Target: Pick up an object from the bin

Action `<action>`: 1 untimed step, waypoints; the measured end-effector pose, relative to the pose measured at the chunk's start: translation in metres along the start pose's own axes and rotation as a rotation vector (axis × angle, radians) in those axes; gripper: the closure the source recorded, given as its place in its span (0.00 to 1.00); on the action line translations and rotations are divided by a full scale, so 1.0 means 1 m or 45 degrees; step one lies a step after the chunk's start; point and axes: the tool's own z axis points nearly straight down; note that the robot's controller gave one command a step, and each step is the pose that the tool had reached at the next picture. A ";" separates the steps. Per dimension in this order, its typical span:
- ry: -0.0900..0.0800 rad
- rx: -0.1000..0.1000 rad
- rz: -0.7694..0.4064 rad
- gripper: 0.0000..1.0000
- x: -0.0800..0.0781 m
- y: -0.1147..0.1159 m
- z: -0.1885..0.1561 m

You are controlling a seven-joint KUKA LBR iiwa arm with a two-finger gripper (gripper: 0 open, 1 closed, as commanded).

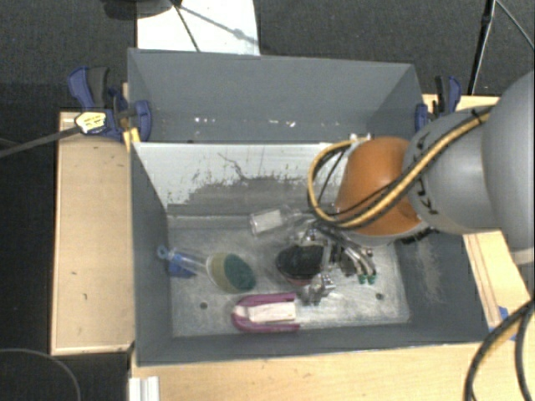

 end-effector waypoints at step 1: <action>-0.002 0.002 -0.032 0.00 0.006 0.003 -0.001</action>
Offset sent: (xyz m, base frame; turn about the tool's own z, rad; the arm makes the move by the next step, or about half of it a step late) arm -0.0105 0.0029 -0.0025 -0.0287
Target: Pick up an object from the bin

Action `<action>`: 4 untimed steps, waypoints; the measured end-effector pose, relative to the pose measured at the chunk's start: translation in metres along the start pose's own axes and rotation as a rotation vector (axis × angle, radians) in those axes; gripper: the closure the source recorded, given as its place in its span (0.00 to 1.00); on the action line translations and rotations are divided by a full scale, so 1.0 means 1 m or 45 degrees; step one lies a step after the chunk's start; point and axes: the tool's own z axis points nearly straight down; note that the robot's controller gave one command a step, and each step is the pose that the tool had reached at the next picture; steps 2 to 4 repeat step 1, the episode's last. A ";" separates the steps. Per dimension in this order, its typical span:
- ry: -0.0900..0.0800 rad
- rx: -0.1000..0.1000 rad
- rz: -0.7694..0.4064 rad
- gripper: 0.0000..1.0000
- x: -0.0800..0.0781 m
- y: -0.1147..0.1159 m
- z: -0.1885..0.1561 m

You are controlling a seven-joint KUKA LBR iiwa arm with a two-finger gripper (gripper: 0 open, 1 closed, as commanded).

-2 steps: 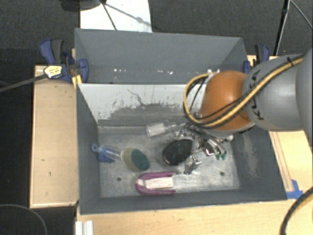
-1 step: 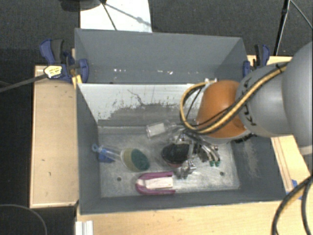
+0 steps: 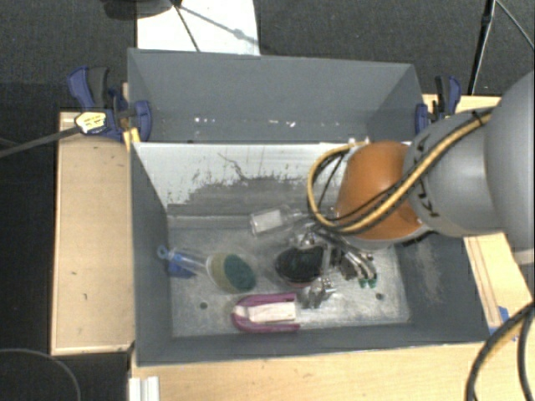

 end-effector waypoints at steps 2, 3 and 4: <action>-0.004 0.000 -0.006 1.00 -0.001 0.000 -0.001; -0.004 0.000 -0.006 1.00 -0.001 0.000 -0.001; -0.004 0.000 -0.006 1.00 -0.001 0.000 -0.001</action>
Offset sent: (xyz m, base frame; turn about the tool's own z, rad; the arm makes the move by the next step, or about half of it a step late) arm 0.0000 0.0000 0.0000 0.0000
